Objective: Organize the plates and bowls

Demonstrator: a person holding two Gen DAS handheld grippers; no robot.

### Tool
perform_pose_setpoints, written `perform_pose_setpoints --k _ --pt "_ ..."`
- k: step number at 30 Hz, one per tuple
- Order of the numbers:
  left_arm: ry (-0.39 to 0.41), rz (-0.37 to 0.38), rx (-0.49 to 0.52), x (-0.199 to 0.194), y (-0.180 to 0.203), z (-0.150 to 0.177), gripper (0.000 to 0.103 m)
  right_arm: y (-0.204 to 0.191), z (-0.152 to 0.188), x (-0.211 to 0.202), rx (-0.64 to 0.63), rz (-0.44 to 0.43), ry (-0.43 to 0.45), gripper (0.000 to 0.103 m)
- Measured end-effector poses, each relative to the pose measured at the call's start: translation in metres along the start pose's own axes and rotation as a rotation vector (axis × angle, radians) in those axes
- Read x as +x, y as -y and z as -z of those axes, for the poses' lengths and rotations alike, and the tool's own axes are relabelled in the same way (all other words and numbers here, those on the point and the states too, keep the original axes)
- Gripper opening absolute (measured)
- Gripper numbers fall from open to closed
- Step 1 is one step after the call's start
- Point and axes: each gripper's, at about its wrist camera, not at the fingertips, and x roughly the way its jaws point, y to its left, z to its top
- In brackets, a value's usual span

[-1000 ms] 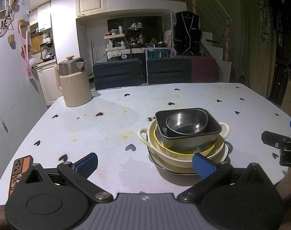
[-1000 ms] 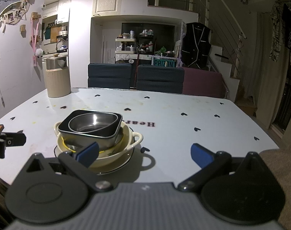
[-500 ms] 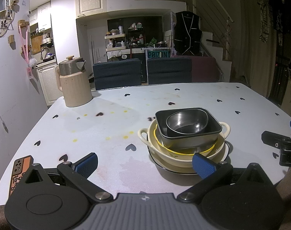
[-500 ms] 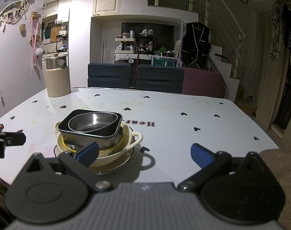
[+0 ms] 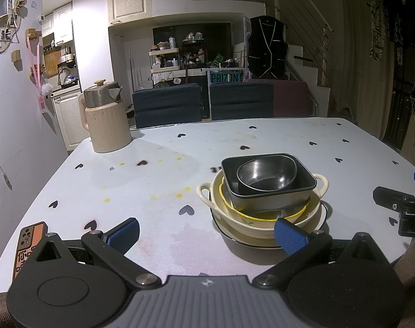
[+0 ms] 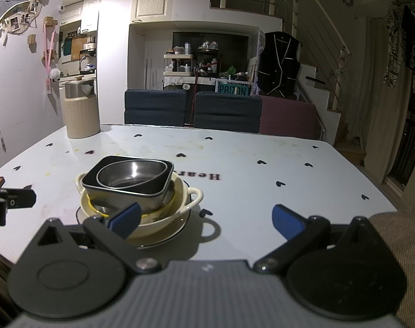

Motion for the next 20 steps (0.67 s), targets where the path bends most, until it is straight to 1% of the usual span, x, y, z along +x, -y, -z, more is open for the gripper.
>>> perform_pose_setpoints --k 20 --pt "0.007 -0.012 0.003 -0.0004 -0.0031 -0.0012 0.103 0.0007 -0.0002 -0.0004 0.0 0.0 0.0 0.103"
